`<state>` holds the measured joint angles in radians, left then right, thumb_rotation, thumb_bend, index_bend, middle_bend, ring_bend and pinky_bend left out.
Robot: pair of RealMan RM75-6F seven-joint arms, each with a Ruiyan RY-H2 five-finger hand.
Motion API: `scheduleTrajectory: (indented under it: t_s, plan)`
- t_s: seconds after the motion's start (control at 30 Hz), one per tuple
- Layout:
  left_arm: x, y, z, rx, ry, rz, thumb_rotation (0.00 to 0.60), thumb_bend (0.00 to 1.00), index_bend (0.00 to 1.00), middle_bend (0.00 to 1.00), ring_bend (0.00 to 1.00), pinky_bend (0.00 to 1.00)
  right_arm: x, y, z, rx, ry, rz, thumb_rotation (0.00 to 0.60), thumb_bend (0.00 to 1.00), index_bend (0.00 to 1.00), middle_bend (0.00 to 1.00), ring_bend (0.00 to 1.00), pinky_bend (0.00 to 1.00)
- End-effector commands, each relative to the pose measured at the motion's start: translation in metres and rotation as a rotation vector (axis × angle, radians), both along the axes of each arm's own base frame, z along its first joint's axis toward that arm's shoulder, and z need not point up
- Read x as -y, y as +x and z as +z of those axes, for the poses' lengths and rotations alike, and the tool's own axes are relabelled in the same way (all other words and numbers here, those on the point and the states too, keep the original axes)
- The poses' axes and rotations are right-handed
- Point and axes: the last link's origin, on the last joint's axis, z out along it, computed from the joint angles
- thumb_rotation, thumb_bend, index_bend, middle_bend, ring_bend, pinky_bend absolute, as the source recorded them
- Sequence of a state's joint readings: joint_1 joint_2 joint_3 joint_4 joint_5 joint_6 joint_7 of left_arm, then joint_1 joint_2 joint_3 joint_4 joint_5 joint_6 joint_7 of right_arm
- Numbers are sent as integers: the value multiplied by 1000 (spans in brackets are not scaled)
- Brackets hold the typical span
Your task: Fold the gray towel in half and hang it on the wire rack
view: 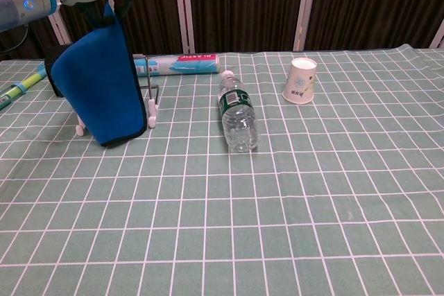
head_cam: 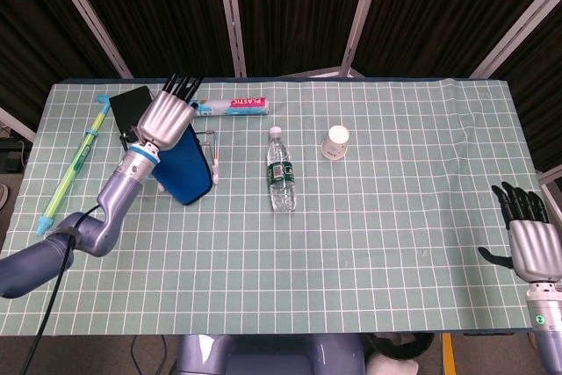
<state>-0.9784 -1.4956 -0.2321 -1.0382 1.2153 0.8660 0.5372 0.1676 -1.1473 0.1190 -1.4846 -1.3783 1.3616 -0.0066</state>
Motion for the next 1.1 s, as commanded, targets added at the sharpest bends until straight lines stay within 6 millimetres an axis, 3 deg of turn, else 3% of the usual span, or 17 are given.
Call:
scheduleTrajectory:
  t_s: [0.03, 0.13, 0.57, 0.83, 1.1]
  plan:
    - [-1, -6, -9, 10, -17, 32, 600, 680, 847, 0, 0, 0, 0, 0, 1, 0, -2, 0, 600, 0, 0, 0, 0, 0]
    - [-4, -11, -11, 35, -15, 58, 600, 681, 848, 0, 0, 0, 0, -1, 0, -1, -2, -3, 600, 0, 0, 0, 0, 0]
    - [-16, -18, 13, 136, 46, 107, 600, 681, 847, 0, 0, 0, 0, -2, 1, -1, -4, -5, 600, 0, 0, 0, 0, 0]
    - [-26, -3, 35, 230, 96, 108, 600, 681, 847, 0, 0, 0, 1, -2, -1, -7, -1, -11, 600, 0, 0, 0, 0, 0]
    - [-35, 14, 33, 327, 86, 141, 600, 681, 847, 0, 0, 0, 1, -2, -3, -12, 2, -13, 600, 0, 0, 0, 0, 0]
